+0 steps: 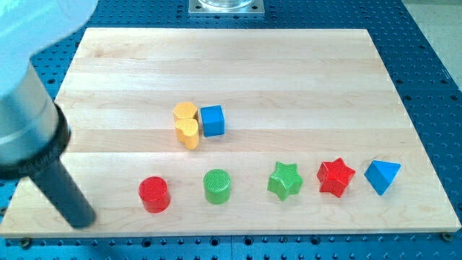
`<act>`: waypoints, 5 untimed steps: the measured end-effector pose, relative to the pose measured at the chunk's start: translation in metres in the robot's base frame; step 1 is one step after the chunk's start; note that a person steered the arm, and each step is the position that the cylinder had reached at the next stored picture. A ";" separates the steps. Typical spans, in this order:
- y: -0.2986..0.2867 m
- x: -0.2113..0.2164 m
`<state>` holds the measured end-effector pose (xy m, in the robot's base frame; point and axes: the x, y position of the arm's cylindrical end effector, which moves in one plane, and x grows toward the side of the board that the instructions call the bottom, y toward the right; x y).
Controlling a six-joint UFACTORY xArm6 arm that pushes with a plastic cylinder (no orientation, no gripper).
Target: Slide the green circle to the bottom right of the blue cube
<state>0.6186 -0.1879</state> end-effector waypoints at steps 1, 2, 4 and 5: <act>0.030 -0.005; 0.082 -0.025; 0.138 -0.030; 0.148 -0.073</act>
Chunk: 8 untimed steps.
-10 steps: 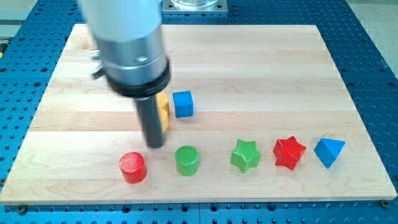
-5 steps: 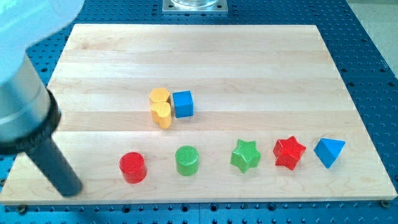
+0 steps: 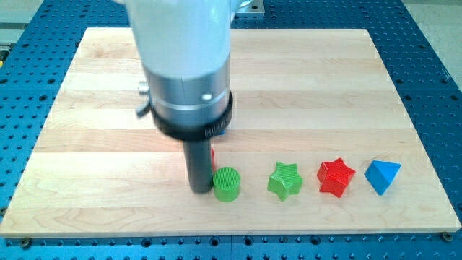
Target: Slide the green circle to the bottom right of the blue cube
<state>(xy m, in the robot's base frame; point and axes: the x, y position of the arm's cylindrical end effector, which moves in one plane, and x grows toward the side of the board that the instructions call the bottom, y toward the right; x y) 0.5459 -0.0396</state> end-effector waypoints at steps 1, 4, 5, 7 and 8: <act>0.007 -0.024; 0.020 0.064; 0.055 0.029; 0.016 0.020; -0.005 -0.002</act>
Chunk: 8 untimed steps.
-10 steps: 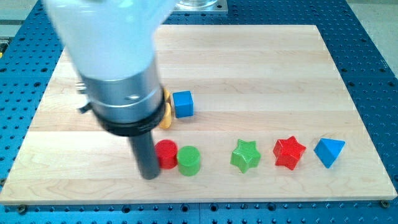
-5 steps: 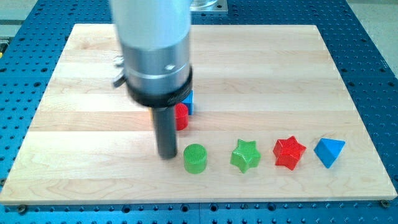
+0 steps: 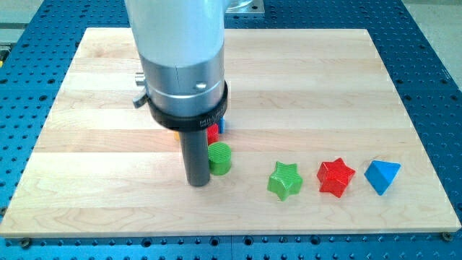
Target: Slide the green circle to the bottom right of the blue cube
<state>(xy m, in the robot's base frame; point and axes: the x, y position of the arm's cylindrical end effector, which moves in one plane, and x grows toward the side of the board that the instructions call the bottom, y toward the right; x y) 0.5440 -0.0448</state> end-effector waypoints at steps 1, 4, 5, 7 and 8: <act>0.059 -0.010; 0.090 -0.056; 0.078 -0.056; 0.282 -0.076; 0.355 -0.027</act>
